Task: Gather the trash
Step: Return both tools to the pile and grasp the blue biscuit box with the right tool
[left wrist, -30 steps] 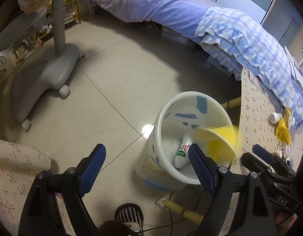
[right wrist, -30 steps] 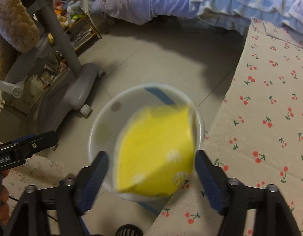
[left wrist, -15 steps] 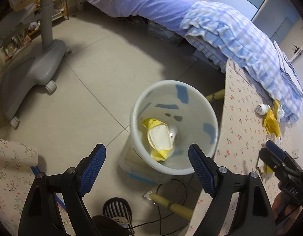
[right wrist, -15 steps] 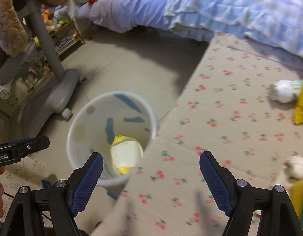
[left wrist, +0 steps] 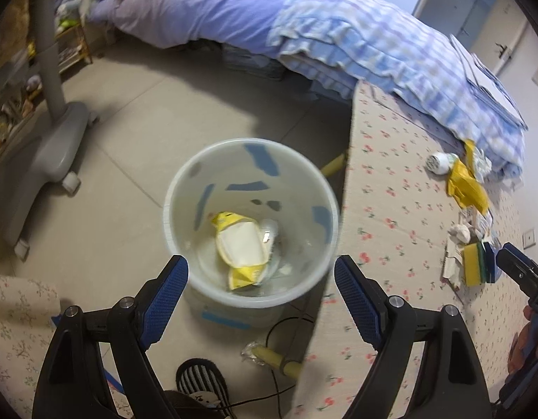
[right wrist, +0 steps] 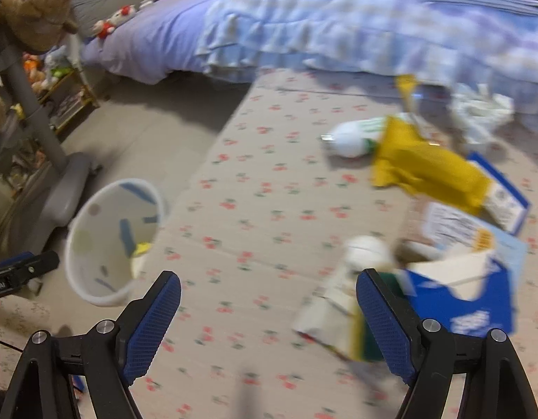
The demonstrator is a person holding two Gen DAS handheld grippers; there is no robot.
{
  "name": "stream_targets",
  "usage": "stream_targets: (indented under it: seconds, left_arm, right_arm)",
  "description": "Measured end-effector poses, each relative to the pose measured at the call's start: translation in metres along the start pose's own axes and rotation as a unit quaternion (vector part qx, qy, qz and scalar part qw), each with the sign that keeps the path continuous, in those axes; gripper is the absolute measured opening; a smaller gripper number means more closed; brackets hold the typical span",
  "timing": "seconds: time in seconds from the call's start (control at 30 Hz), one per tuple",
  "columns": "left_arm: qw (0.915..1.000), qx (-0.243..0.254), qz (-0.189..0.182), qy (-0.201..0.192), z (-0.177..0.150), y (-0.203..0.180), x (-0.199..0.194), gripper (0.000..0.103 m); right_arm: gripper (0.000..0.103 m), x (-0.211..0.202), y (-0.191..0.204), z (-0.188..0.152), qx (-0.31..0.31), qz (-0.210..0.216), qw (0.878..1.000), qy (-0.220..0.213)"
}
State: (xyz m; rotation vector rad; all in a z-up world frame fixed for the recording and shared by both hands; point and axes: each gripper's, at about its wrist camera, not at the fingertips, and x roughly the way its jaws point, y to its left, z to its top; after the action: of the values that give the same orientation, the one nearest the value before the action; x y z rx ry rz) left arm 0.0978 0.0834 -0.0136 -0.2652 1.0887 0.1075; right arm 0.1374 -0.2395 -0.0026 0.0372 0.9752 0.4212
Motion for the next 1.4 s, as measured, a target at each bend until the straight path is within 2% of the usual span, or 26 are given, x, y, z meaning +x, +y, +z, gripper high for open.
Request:
stream_targets:
  seconds: [0.13,0.4,0.67,0.83,0.97,1.13,1.3,1.4]
  left_arm:
    - [0.9998,0.019,-0.007,0.002,0.000,-0.027,0.004,0.095]
    - [0.9967,0.078,-0.021,0.002,-0.005,-0.095,0.012,0.095]
    - [0.9889,0.143,-0.039,0.006,-0.017,-0.162,0.024,0.095]
    - [0.9828,0.180,-0.042,0.008,-0.023,-0.195,0.030,0.095]
    - [0.9832,0.178,-0.037,0.013,-0.024,-0.197,0.035,0.095]
    - [0.9869,0.157,-0.032,0.020,-0.019,-0.183,0.040,0.095]
    - [0.9884,0.147,-0.031,0.023,-0.015,-0.171,0.041,0.095]
    - [0.9891,0.141,-0.033,0.026,-0.015,-0.164,0.040,0.095]
  right_arm:
    - [0.086,-0.013,-0.025,-0.007,0.008,-0.017,1.000,-0.001]
    - [0.086,-0.036,-0.076,-0.025,0.028,-0.043,0.999,-0.002]
    - [0.086,-0.049,-0.131,-0.048,0.060,-0.073,0.995,0.010]
    - [0.086,-0.057,-0.159,-0.057,0.105,-0.070,0.992,0.014]
    - [0.086,-0.054,-0.177,-0.057,0.177,-0.059,0.982,0.025]
    - [0.086,-0.038,-0.181,-0.050,0.250,-0.030,0.967,0.038]
    - [0.086,-0.014,-0.170,-0.035,0.285,-0.008,0.957,0.044]
    - [0.086,0.001,-0.166,-0.031,0.297,-0.009,0.954,0.049]
